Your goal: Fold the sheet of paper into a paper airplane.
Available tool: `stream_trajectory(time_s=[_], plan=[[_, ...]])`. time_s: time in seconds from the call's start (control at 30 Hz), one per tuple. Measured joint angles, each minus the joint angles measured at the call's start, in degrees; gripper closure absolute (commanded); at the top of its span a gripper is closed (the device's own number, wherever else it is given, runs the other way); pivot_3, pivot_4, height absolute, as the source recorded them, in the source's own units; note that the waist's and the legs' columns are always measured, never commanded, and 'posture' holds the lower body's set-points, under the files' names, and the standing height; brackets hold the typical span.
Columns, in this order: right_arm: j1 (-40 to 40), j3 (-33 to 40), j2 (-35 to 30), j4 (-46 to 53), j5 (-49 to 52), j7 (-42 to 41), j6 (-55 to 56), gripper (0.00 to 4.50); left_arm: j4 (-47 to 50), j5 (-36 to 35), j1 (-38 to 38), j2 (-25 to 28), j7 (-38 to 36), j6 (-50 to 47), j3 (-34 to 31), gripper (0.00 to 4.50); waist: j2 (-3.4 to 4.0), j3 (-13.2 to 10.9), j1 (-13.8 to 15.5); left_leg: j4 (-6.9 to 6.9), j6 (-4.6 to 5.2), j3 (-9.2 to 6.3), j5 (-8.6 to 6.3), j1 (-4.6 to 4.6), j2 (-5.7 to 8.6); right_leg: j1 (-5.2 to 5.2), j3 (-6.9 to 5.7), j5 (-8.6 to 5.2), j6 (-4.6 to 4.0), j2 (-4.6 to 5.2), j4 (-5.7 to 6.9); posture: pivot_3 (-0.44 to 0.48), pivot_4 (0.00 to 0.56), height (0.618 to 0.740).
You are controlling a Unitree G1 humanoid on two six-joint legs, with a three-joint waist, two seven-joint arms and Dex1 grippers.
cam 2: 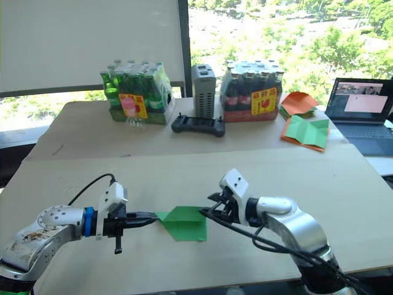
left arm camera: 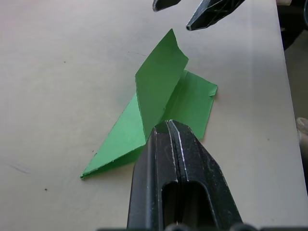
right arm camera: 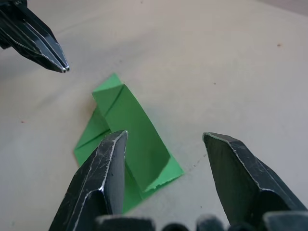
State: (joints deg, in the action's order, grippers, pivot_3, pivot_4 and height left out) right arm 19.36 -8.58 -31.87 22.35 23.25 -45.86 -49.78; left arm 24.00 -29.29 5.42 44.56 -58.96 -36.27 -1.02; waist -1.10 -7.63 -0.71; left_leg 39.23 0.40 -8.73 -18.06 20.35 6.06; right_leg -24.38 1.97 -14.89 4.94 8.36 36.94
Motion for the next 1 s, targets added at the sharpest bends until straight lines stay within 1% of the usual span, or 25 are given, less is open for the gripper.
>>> stream_trajectory(time_s=[0.07, 0.23, 0.37, 0.47, 0.63, 0.67, 0.87, 1.0], plan=[[0.5, -0.1, -0.1, -2.5, 0.4, -1.5, 0.7, 1.63, 0.0, 0.0, 0.1, 0.0, 0.1, 0.2, 0.0, 4.5, 0.0, 0.0, 0.0, -0.03, 0.0, 0.01, 0.0, 0.0, 0.0, 0.0, 0.01, 0.0, 0.0, 0.01, -0.04, 0.0, 0.15, 0.735], [1.6, -2.4, -0.9, -5.0, 0.7, -5.8, 1.2, 1.63, 0.0, 0.0, 0.1, 0.0, 0.1, 0.8, 0.3, 4.5, 0.0, 0.0, 0.0, -0.04, 0.0, 0.0, 0.0, 0.01, 0.0, 0.01, 0.0, 0.0, 0.0, 0.01, -0.1, 0.0, 0.15, 0.735], [1.7, -2.8, -0.5, -5.6, 0.7, -6.6, 1.8, 1.63, 0.0, 0.0, 0.1, 0.0, 0.4, 0.9, 0.3, 4.5, 0.0, 0.0, 0.0, -0.04, 0.0, 0.0, 0.0, 0.01, 0.0, 0.01, 0.0, 0.0, 0.0, 0.01, -0.1, 0.0, 0.15, 0.735], [1.6, -3.2, 0.0, -5.6, 0.7, -6.6, 1.8, 2.47, 0.1, -0.1, 0.2, 0.0, 0.9, 0.8, 0.4, 4.5, 0.0, 0.0, 0.0, -0.04, 0.0, 0.0, 0.0, 0.01, 0.0, 0.01, 0.0, 0.0, 0.0, 0.01, -0.1, 0.0, 0.15, 0.735], [1.2, -4.0, 0.1, -5.6, 0.6, -6.5, 2.2, 4.2, 1.5, -1.3, 0.5, 0.0, 1.4, -0.5, 0.4, 4.5, 0.0, 0.0, 0.0, -0.04, 0.0, 0.0, 0.0, 0.01, 0.01, 0.01, 0.0, 0.0, 0.0, 0.01, -0.09, 0.0, 0.15, 0.735], [0.9, -4.2, 0.2, -5.6, 0.6, -6.5, 2.7, 4.48, 1.7, -2.0, 0.5, 0.0, 1.3, -0.6, 0.4, 4.5, 0.0, 0.0, 0.0, -0.04, 0.0, 0.0, 0.0, 0.01, 0.01, 0.01, 0.01, 0.0, 0.0, 0.02, -0.09, 0.0, 0.15, 0.735], [0.0, -4.7, -0.2, -5.5, 0.0, -6.6, 5.2, 4.48, 1.3, -2.4, 0.3, 0.0, 0.9, -0.2, 0.3, 4.5, 0.0, 0.0, 0.0, -0.04, 0.0, 0.0, 0.0, 0.01, 0.0, 0.0, 0.0, 0.0, 0.0, 0.01, -0.09, 0.0, 0.15, 0.735], [0.0, -4.4, -0.5, -2.9, -0.6, -7.0, 10.9, 4.48, -0.2, -2.3, 0.2, 0.0, 0.6, 1.2, 0.1, 4.5, 0.0, 0.0, 0.0, -0.04, 0.0, 0.0, 0.0, 0.0, 0.0, 0.0, 0.0, 0.0, 0.0, 0.01, -0.09, 0.0, 0.15, 0.735]])
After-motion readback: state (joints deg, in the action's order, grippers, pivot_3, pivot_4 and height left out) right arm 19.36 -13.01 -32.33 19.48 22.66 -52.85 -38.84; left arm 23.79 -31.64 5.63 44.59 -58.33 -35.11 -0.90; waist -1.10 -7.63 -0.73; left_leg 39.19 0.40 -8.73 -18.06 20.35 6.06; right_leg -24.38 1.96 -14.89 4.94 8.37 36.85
